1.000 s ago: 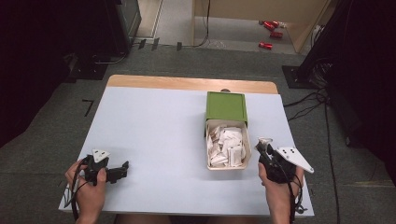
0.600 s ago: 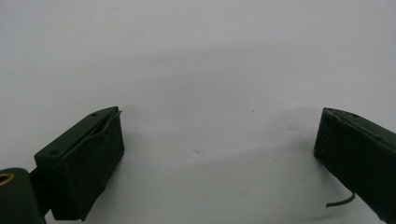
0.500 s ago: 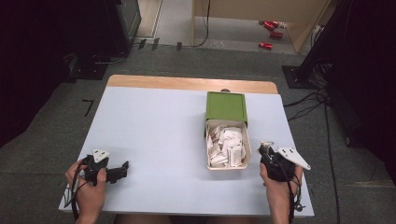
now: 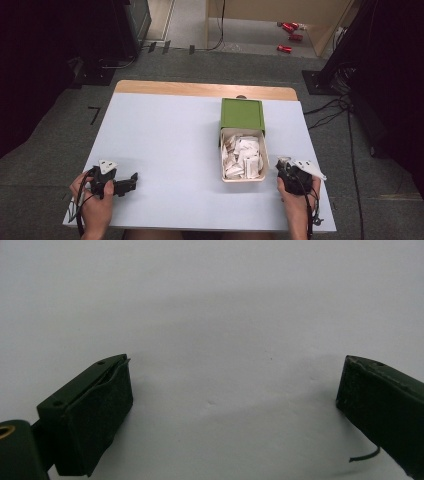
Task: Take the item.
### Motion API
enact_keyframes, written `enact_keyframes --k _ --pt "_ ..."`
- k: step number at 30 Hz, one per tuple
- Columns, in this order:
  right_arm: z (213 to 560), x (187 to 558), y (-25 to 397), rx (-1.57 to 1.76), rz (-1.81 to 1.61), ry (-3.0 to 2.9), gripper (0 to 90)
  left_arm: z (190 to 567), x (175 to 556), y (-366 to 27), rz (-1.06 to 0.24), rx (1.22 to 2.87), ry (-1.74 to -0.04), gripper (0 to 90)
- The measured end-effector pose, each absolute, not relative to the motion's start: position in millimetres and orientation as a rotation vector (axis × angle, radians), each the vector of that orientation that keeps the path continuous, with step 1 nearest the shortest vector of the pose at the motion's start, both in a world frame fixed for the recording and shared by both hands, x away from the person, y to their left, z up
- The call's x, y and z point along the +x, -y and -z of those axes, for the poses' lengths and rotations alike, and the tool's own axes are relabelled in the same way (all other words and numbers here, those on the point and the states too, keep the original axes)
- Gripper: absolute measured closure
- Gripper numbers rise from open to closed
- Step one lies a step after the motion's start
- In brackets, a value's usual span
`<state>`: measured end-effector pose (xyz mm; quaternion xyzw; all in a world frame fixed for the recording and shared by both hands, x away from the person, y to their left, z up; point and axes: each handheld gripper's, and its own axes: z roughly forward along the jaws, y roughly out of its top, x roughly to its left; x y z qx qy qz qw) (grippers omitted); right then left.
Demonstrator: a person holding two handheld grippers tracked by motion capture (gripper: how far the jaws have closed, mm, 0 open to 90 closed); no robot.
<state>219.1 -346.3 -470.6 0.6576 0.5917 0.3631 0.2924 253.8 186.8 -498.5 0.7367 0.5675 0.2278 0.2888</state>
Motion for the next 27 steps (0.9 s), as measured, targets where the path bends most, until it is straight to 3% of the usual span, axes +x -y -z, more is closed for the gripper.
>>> enact_keyframes --k 27 --pt "481.5 221.4 357.2 1.804 -0.949 -1.566 64.3 498.6 253.9 -186.8 -0.608 1.964 -1.516 1.7"
